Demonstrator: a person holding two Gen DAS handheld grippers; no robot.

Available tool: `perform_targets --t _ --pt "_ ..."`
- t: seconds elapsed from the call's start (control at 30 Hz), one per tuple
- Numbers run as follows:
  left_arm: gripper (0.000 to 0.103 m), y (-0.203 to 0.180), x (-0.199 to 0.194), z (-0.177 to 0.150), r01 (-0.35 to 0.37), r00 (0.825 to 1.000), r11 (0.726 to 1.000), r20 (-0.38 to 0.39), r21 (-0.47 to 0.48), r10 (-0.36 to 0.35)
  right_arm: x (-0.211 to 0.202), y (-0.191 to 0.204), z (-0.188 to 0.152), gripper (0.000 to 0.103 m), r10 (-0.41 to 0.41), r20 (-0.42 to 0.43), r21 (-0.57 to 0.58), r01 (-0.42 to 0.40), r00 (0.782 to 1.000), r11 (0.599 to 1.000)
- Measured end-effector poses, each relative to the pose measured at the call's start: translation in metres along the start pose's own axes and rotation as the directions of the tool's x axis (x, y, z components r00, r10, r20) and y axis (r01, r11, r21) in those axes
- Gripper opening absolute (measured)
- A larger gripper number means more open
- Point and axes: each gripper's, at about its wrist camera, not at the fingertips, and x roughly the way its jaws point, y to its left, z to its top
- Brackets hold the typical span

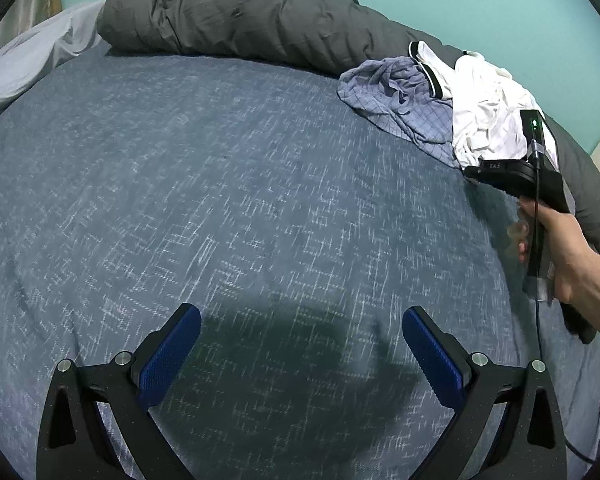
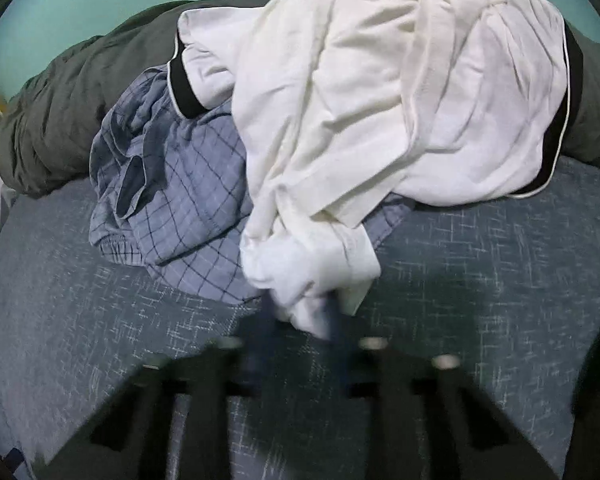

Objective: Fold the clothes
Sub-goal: 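Pull the white garment with the right gripper, dragging it out flat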

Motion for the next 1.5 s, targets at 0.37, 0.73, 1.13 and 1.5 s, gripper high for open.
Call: perform_targets --t 0.37,0.73,1.13,1.5 --pt "0.103 0.002 -0.045 -0.036 0.021 1.000 1.000 0.021 -0.005 -0.021 -0.081 -0.009 -0.065 0.004 0.092 0.099 -0.028 -0.090 0.991 0.996" --pt "0.103 0.008 -0.118 -0.125 0.043 0.998 0.999 0.051 -0.013 -0.042 -0.199 -0.001 -0.199 0.004 0.278 0.094 -0.007 -0.279 0.956 0.960" --pt "0.103 0.024 -0.183 -0.216 0.085 0.990 0.996 0.117 0.001 -0.085 -0.292 0.032 -0.333 0.004 0.396 0.098 -0.008 -0.397 0.913 0.918" --pt "0.103 0.048 -0.268 -0.292 0.100 0.981 0.995 0.169 -0.018 -0.096 -0.370 0.098 -0.445 0.004 0.429 0.037 -0.100 -0.423 0.903 0.900"
